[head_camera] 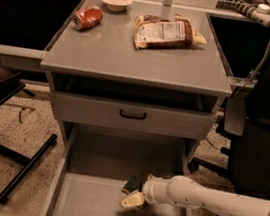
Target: Pick sponge from middle drawer and place on counter
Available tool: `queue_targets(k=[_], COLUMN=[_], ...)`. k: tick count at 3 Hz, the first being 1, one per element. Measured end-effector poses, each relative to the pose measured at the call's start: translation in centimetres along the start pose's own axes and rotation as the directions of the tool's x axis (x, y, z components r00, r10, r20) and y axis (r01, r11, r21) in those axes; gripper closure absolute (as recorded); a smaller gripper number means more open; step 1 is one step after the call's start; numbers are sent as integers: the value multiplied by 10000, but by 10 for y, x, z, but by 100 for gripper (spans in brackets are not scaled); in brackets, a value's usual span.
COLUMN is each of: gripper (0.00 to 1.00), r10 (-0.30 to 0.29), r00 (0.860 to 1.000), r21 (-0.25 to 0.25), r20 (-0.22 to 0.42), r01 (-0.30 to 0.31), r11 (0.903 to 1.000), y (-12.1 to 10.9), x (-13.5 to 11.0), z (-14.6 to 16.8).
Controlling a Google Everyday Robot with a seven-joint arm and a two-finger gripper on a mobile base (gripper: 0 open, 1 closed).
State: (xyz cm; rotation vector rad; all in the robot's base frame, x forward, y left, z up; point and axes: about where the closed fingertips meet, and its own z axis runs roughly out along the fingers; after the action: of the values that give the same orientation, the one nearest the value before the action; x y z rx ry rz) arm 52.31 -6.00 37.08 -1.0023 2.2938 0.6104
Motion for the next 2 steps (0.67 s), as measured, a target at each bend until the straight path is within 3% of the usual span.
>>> queue_targets(k=[2], gripper=[0], r10=[169], r00=[9998], r21=[-92], r20=[-132], r01=[-170], r11=[9998], y=[0], x=[18], z=[14])
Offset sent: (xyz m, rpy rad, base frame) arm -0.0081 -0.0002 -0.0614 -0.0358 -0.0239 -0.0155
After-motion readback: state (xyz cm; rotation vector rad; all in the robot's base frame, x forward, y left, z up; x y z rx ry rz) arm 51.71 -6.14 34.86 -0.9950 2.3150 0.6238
